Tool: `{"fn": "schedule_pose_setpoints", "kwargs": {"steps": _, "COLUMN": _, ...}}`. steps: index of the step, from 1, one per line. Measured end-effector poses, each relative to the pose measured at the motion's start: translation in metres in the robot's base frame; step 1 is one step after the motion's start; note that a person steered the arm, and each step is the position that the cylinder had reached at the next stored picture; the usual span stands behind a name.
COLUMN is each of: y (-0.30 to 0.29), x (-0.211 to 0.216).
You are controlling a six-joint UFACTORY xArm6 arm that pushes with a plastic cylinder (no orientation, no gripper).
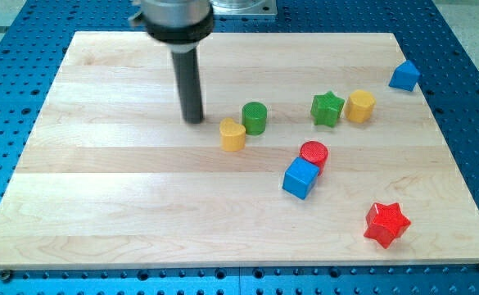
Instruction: Move the yellow heart towards the bottom center of the board
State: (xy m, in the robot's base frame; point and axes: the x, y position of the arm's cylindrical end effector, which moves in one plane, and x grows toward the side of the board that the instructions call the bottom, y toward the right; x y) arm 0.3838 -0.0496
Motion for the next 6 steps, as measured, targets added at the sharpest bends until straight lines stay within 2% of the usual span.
{"fn": "schedule_pose_setpoints", "kwargs": {"steps": 1, "y": 0.083, "x": -0.005}}
{"fn": "schedule_pose_setpoints", "kwargs": {"steps": 2, "y": 0.097, "x": -0.001}}
{"fn": "schedule_pose_setpoints", "kwargs": {"steps": 4, "y": -0.01, "x": 0.107}}
{"fn": "schedule_pose_setpoints", "kwargs": {"steps": 5, "y": -0.026, "x": 0.109}}
{"fn": "schedule_pose_setpoints", "kwargs": {"steps": 6, "y": -0.026, "x": 0.138}}
